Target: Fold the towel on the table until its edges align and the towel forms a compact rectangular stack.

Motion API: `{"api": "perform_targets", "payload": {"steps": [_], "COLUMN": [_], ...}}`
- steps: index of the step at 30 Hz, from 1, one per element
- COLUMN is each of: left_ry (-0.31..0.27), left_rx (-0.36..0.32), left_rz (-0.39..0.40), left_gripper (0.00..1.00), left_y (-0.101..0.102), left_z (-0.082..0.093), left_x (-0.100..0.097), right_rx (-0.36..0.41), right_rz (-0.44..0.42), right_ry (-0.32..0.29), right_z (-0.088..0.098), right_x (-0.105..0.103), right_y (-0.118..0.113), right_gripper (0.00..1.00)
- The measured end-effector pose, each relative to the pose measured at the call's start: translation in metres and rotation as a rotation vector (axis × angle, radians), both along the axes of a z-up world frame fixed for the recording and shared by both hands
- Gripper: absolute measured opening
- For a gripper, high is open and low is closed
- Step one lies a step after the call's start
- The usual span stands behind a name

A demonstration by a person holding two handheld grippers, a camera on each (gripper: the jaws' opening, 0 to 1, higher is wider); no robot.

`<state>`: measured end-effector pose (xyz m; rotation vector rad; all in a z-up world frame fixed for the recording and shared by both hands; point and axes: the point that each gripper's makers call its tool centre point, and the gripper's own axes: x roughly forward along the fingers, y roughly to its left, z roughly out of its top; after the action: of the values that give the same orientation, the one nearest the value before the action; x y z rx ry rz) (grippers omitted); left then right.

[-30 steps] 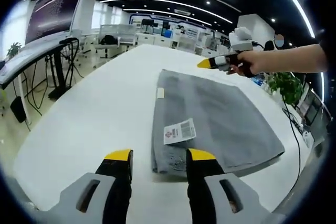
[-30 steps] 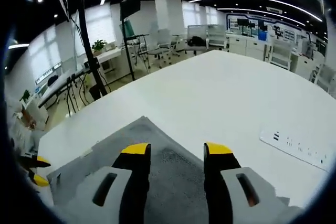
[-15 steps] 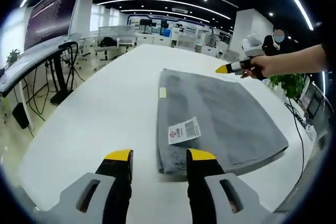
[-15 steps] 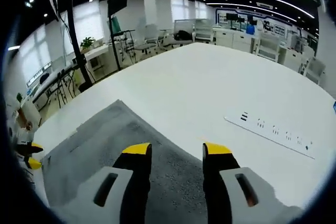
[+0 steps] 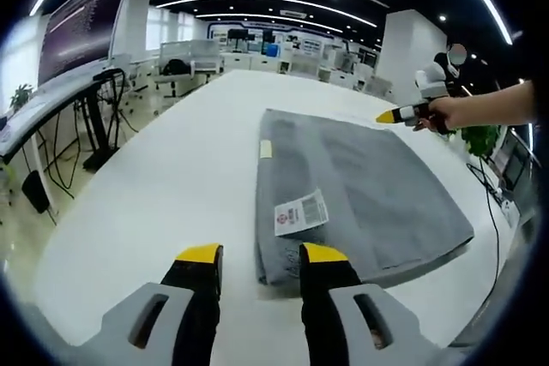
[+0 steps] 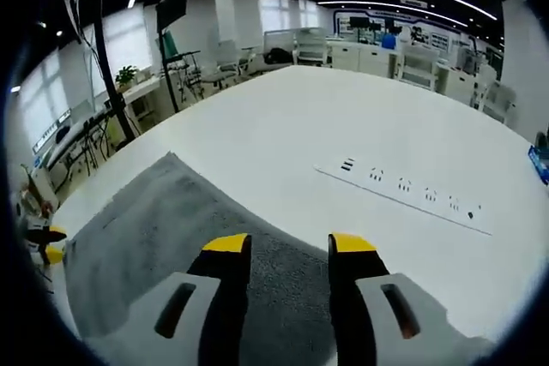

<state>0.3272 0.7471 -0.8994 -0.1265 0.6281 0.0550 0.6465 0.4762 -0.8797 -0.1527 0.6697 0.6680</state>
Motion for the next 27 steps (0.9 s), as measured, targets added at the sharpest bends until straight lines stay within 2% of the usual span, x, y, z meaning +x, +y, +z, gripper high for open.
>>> {"api": "perform_targets", "payload": {"steps": [7,10,14,20,24,27], "left_ry": [0.018,-0.026,-0.017,0.014,0.010,0.024], "left_rx": [0.002,-0.012,-0.016,-0.009,-0.008,0.015], "left_rz": [0.001,0.004,0.012,-0.006,-0.019,-0.027], "left_gripper": [0.34,0.28,0.27,0.26,0.23,0.20], "left_y": [-0.003,-0.005,-0.004,-0.004,-0.006,-0.006], "left_z": [-0.005,-0.001,-0.003,-0.014,-0.013,-0.014], "left_x": [-0.006,-0.003,-0.002,-0.002,0.001,0.003], "right_rx": [-0.024,-0.039,-0.052,-0.059,-0.062,-0.074], "right_rz": [-0.048,-0.066,-0.078,-0.080,-0.078,-0.047], "right_ry": [0.014,0.012,0.032,0.051,0.033,0.023], "right_z": [-0.009,-0.013,-0.024,-0.036,-0.036,-0.036], "right_x": [0.000,0.000,-0.007,-0.014,-0.015,-0.016], "right_y": [-0.030,-0.042,-0.050,-0.053,-0.050,-0.045], "right_gripper": [0.33,0.29,0.28,0.18,0.10,0.05]}}
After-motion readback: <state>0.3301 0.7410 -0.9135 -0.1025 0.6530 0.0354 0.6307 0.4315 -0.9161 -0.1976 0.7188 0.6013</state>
